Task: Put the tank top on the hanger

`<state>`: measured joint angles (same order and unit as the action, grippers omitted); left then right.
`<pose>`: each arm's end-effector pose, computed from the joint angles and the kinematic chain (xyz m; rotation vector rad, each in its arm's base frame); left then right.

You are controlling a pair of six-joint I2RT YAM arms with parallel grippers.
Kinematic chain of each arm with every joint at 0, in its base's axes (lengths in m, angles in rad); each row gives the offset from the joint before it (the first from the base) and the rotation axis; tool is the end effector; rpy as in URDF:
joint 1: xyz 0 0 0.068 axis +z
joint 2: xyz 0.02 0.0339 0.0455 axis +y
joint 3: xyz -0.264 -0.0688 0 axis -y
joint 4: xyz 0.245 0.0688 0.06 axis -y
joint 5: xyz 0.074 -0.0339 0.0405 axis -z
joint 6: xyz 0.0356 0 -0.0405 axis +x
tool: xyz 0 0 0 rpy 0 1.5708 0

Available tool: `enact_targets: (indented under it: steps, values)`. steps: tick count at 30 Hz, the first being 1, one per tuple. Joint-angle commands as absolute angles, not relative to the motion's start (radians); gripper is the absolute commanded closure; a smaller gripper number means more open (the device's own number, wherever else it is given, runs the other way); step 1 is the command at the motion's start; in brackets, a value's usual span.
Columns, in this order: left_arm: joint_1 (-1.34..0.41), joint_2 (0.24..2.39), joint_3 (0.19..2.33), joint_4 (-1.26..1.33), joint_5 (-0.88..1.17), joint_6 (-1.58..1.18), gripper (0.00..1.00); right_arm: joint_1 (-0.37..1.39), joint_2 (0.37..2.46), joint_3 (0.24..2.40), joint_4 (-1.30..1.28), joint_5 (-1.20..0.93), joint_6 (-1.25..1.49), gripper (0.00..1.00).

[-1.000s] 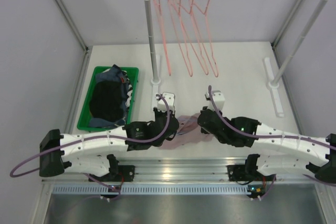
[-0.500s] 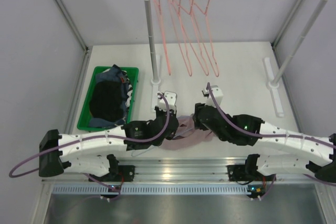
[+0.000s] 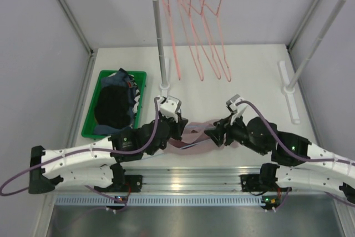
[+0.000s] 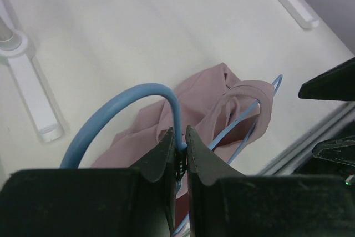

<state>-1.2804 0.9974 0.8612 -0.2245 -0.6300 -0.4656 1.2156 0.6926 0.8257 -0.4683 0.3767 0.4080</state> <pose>0.0842 -0.2084 0.3252 0.3515 1.8706 -0.5952 0.0654 0.1387 0.3388 -0.5192 1.8819 0.7436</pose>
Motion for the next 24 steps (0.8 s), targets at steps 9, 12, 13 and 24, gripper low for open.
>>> enact_targets:
  steps: [9, 12, 13, 24]
  values:
    - [-1.287, 0.916, 0.893, -0.097, -0.379, -0.318, 1.0, 1.232, 0.742, 0.972, -0.452, 0.14, 0.153, 0.47]
    - [-1.287, 0.916, 0.934, -0.1, -0.359, -0.284, 1.0, 1.232, 0.768, 0.995, -0.456, 0.097, 0.118, 0.45]
    - [-1.287, 0.916, 0.948, -0.104, -0.353, -0.27, 1.0, 1.23, 0.775, 1.0, -0.453, 0.08, 0.114, 0.44]
    - [-1.287, 0.916, 1.015, -0.1, -0.305, -0.23, 1.0, 1.226, 0.819, 1.0, -0.462, 0.029, 0.083, 0.43]
